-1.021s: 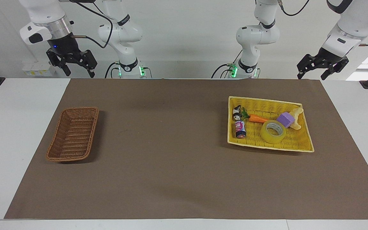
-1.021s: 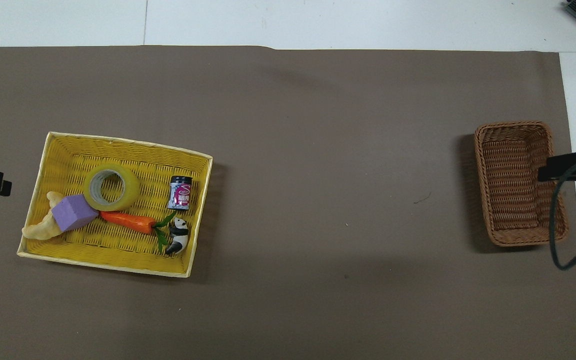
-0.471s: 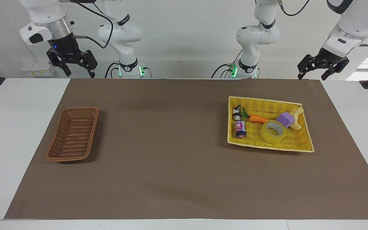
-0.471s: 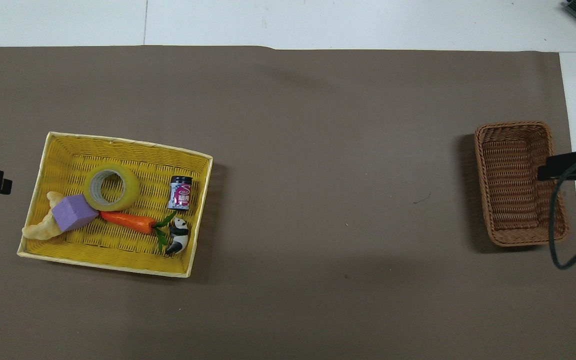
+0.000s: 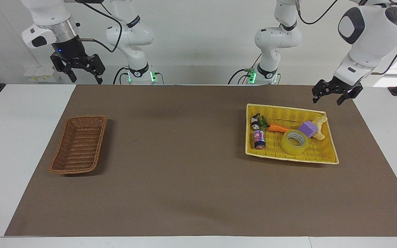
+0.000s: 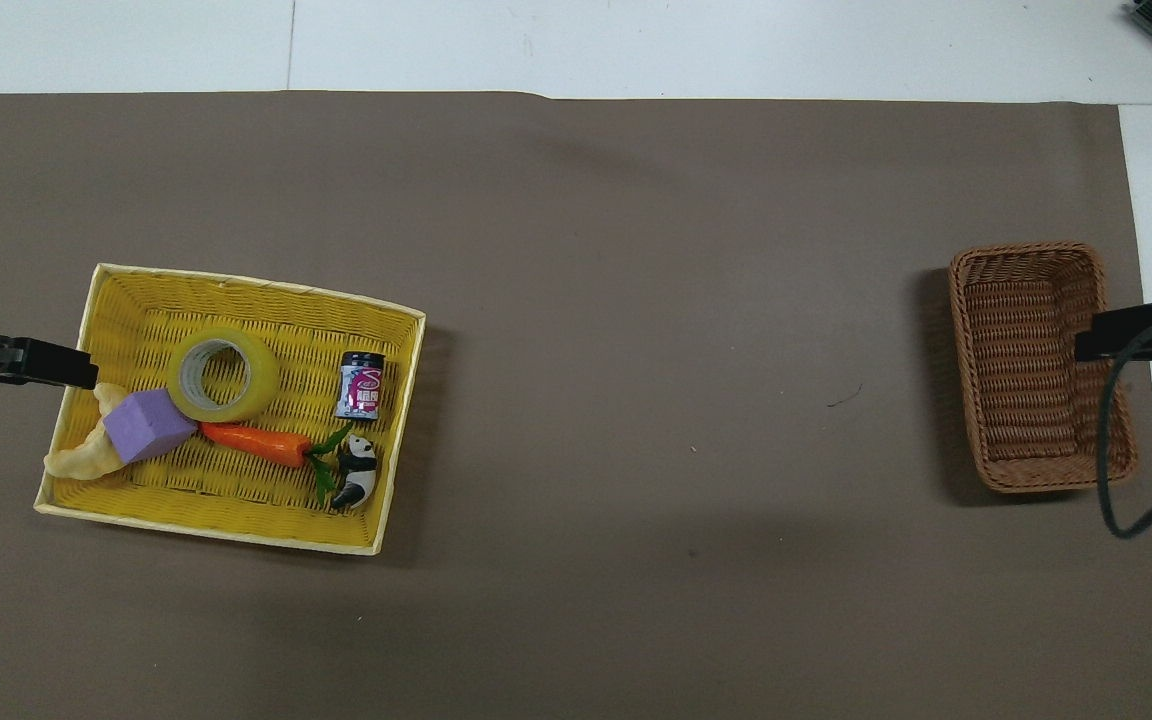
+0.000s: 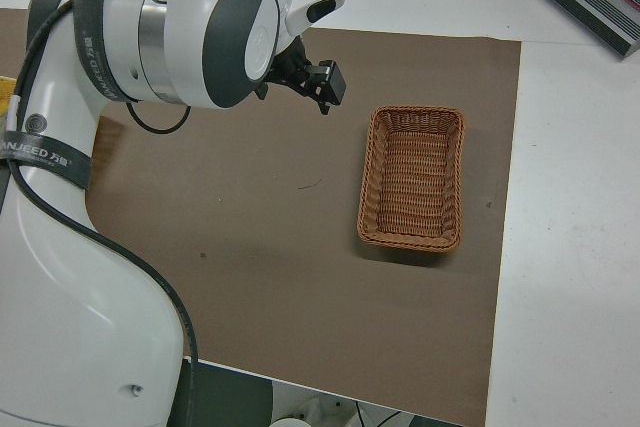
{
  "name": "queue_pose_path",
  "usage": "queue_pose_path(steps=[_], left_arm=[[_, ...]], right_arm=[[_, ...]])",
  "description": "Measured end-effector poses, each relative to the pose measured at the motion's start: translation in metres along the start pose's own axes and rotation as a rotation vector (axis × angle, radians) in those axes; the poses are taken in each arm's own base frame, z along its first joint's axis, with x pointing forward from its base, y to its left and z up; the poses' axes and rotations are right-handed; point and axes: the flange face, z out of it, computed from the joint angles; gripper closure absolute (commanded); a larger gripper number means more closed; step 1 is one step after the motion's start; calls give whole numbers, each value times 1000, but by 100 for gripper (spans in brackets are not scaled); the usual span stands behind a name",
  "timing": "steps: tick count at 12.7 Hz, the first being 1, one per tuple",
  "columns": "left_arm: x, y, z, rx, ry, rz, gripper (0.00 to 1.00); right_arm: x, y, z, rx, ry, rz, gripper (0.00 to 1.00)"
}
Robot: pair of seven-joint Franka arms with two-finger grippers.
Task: Move tape to another basket
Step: 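Reach the left gripper down into the tape roll's center hole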
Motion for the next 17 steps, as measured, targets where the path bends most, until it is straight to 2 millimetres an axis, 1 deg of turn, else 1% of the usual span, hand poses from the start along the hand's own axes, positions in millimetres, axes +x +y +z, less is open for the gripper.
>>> queue_pose_path(steps=[2,5,8,9,10,11,12,13,14,16,17], left_arm=[[3,-2,36,6,28,24,0],[6,-4,102,11,35,98,0],[22,-5,166,10,17,143,0],[29,-6,189,11,16,160,5],[33,-8,204,13,22,170,11],[36,-9,217,16,29,180,29],[36,-9,230,16,29,184,72],[35,-7,245,18,33,190,100],[37,-7,251,25,50,195,100],[38,-12,247,32,68,193,100],[39,-10,246,31,70,195,100]], right_arm=[[0,1,0,0,-1,2,0],[0,1,1,0,0,3,0],[0,2,1,0,-1,3,0],[0,2,1,-1,-2,3,0],[0,2,2,-1,-3,3,0],[0,1,2,-1,-4,3,0],[0,1,3,-1,-4,3,0],[0,1,3,-1,-5,3,0],[1,1,3,-1,-6,3,0],[1,1,4,-2,-7,3,0],[1,2,4,-2,-7,3,0]])
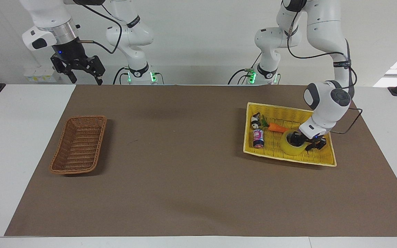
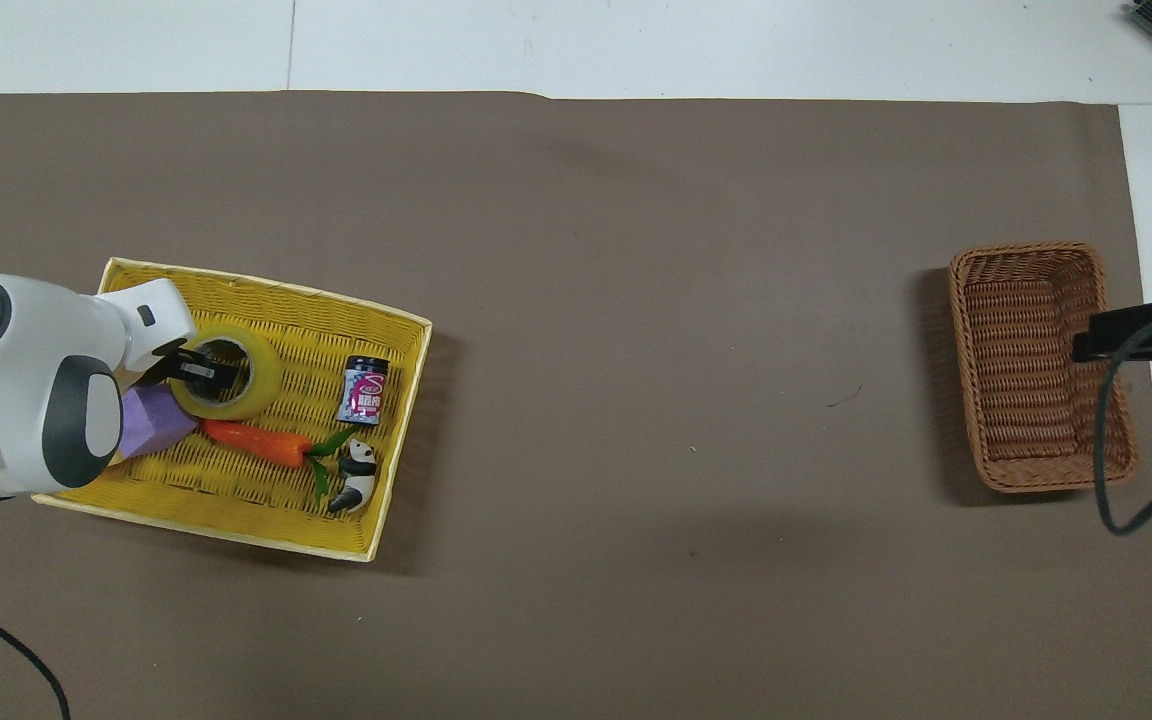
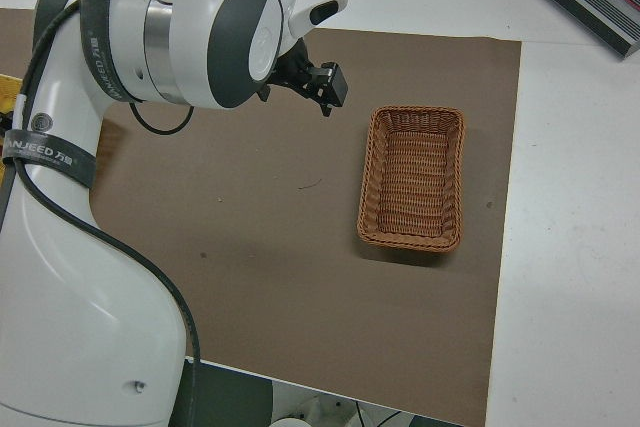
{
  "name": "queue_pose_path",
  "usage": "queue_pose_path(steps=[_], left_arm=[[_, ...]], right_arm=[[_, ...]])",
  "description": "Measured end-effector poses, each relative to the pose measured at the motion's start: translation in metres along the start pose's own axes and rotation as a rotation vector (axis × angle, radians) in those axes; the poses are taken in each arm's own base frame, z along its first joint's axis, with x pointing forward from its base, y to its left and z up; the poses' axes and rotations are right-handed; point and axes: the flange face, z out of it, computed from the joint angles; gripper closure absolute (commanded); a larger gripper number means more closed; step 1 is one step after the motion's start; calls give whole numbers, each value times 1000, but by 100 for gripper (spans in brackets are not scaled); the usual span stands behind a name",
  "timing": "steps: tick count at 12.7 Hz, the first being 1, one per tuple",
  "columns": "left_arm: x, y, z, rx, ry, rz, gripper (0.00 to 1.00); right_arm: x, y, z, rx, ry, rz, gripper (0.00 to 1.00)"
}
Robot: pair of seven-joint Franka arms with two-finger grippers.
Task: Move tape to another basket
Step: 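Reach the left gripper down into the tape roll's center hole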
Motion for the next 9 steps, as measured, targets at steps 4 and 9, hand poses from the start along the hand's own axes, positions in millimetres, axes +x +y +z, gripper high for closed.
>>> queue_pose_path(steps=[4,9], left_arm=[[3,3,-14,-27,-58,3,100],[14,-1,-55,-28,-60,-38,100]], right_arm=[[0,1,0,0,0,1,0],[0,1,0,0,0,1,0]])
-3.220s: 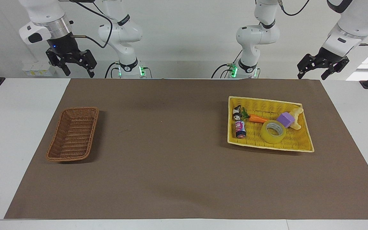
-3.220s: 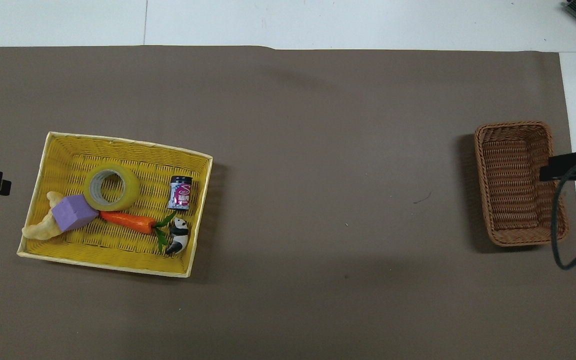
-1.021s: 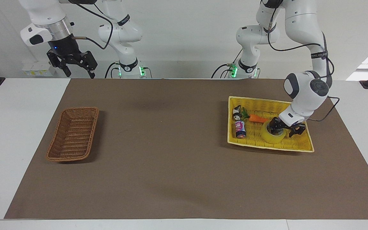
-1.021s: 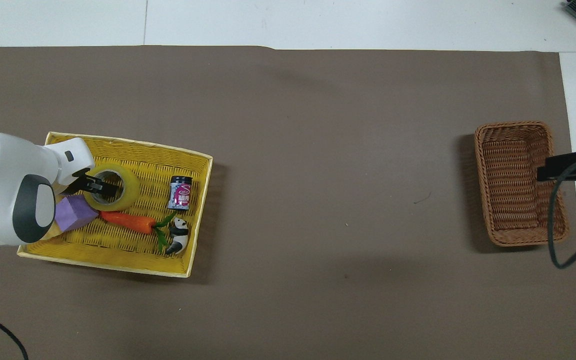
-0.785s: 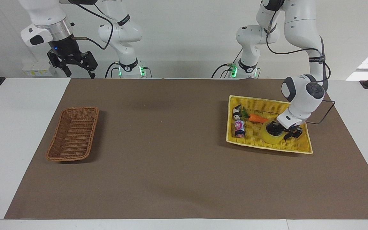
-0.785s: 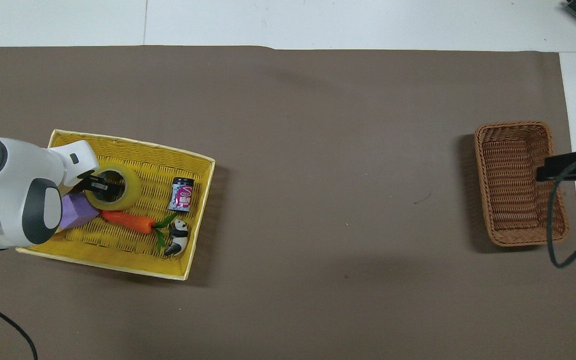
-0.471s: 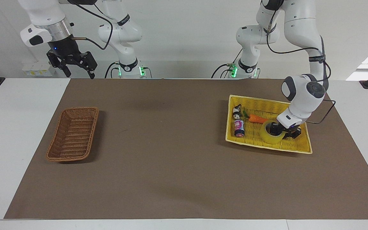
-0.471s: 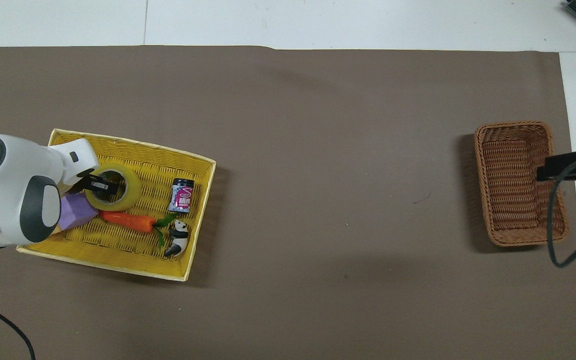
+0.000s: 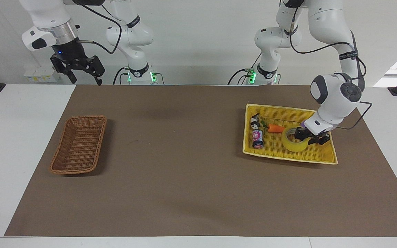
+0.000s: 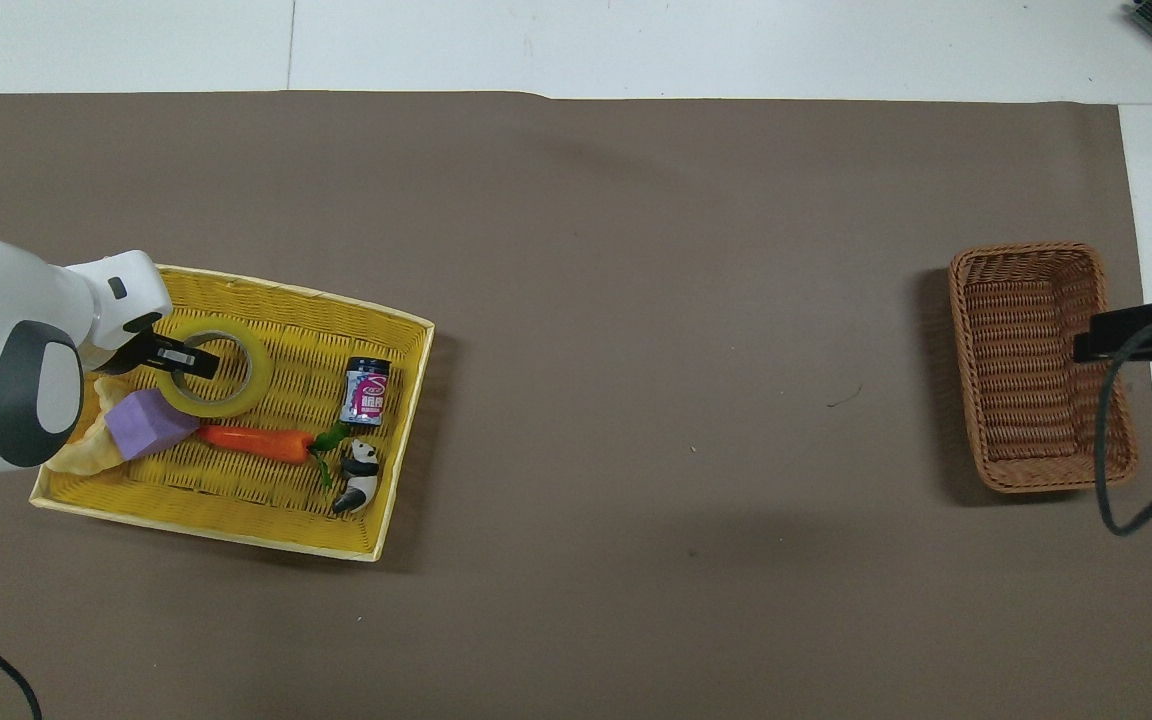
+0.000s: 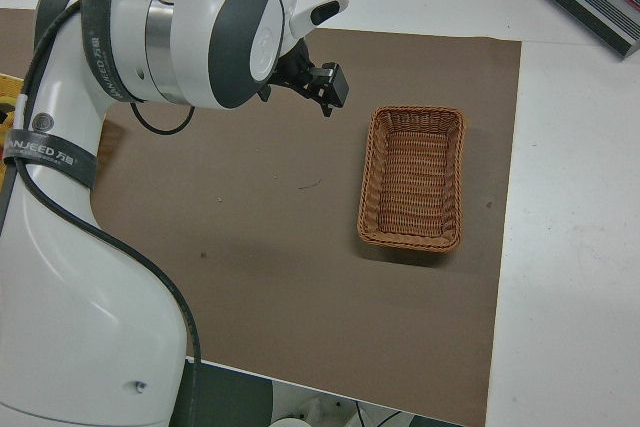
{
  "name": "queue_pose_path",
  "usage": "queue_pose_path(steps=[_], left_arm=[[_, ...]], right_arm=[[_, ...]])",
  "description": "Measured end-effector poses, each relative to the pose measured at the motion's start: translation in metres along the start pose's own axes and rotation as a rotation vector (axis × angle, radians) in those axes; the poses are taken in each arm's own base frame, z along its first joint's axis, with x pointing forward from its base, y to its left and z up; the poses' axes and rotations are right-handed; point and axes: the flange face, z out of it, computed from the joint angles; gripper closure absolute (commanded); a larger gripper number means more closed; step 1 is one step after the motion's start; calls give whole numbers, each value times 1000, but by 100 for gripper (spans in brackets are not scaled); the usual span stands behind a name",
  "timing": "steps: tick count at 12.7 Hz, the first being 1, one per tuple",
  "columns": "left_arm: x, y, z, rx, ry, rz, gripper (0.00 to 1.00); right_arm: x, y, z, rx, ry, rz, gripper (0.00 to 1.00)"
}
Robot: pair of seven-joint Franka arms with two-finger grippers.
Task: Move tape to another basket
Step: 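Reach the left gripper down into the tape roll's center hole, then grip the tape roll with the left gripper and lift it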
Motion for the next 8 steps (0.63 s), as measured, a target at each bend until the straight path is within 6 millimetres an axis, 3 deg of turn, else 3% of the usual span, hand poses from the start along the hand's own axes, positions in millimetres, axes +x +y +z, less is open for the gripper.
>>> queue_pose_path(steps=[3,6,8], left_arm=[[-1,1,-26,-7,-17,-16,100],[5,1,-73,-5,-7,-117,100],[12,17,-94,-3,17,-227,100]], right_arm=[[0,0,0,0,0,0,0],[0,1,0,0,0,1,0],[0,1,0,0,0,1,0]])
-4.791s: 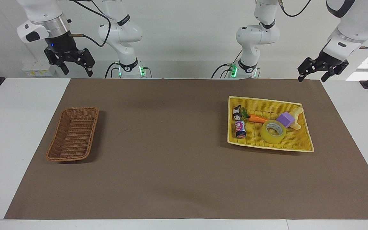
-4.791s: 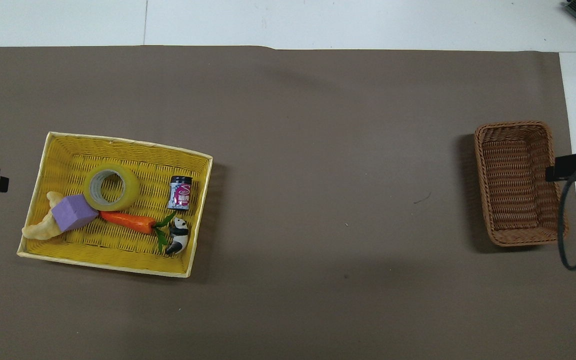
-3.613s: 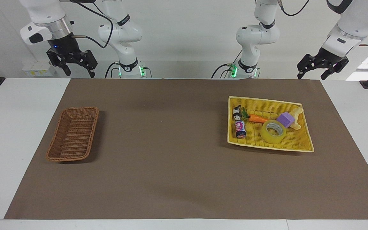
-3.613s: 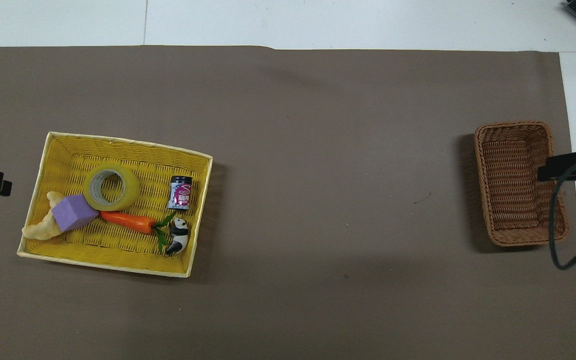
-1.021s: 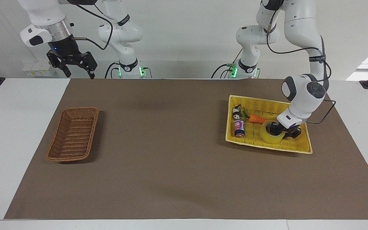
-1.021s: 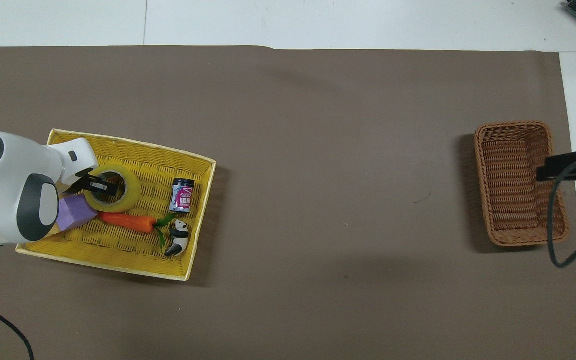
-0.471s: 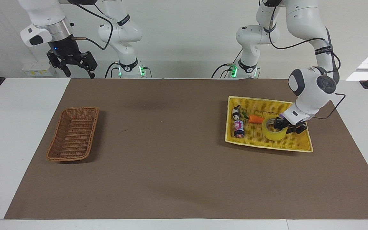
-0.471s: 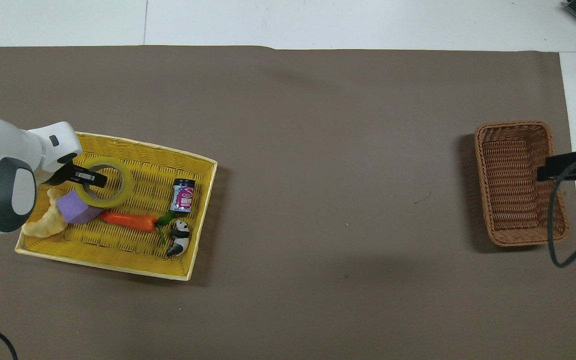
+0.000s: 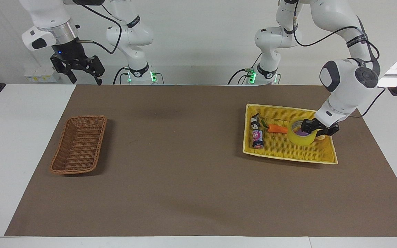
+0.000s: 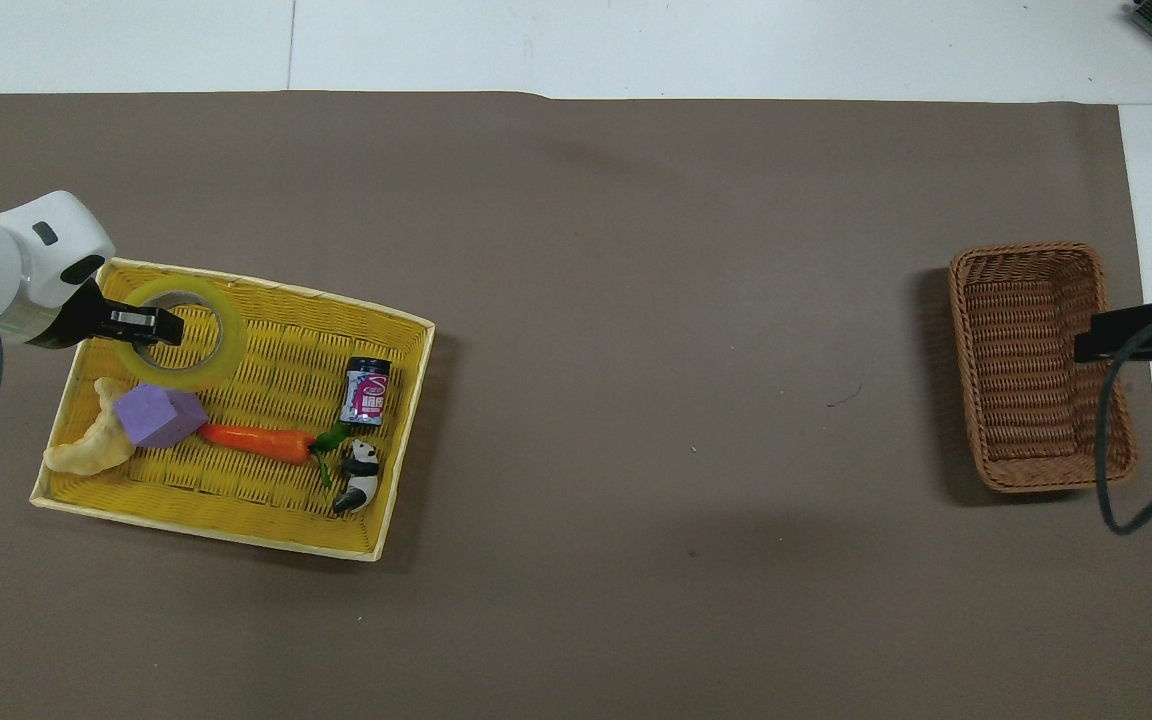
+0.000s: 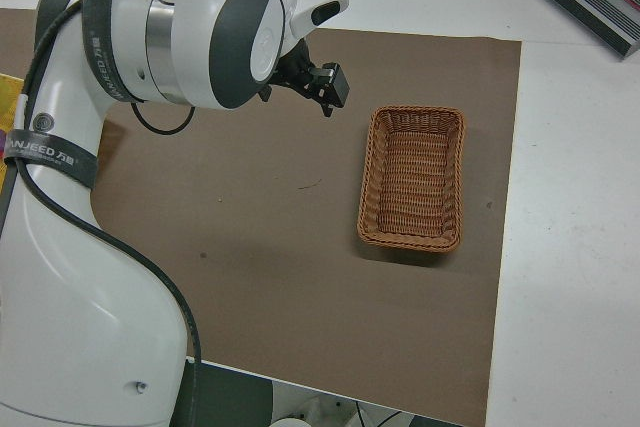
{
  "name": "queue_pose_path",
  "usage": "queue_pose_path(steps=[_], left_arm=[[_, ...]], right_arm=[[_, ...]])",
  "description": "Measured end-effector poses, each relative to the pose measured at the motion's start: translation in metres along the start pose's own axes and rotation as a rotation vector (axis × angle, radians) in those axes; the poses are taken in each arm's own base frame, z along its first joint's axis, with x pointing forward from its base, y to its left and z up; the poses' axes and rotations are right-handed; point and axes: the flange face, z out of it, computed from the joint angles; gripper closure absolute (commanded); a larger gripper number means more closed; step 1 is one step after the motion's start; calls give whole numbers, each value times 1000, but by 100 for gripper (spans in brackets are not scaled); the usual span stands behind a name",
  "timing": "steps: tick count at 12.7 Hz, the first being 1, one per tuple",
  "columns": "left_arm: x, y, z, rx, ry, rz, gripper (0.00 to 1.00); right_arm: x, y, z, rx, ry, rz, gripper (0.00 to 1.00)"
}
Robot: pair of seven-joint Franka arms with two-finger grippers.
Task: Move tape to another basket
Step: 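Grip the tape roll with the left gripper and lift it, then carry the tape with the left gripper while the right gripper approaches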
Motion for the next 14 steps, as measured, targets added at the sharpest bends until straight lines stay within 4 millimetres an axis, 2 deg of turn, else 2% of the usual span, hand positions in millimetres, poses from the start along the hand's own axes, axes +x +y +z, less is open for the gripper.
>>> queue_pose_path(steps=[1,5,7,10,14], left_arm=[[1,21,-3,-2,4,-52,100],[-4,130,-4,-21,2,-194,100],[-9,180,-10,-135,-12,-263,100],[-16,242,-21,-310,9,-265,100],[-51,334,-30,-435,-31,-174,100]], right_arm=[[0,0,0,0,0,0,0],[0,-4,0,27,-3,-24,0],[-2,-15,-1,124,-11,-66,0],[-5,-38,-3,278,-24,-94,0],[-12,-94,0,418,-25,-159,0]])
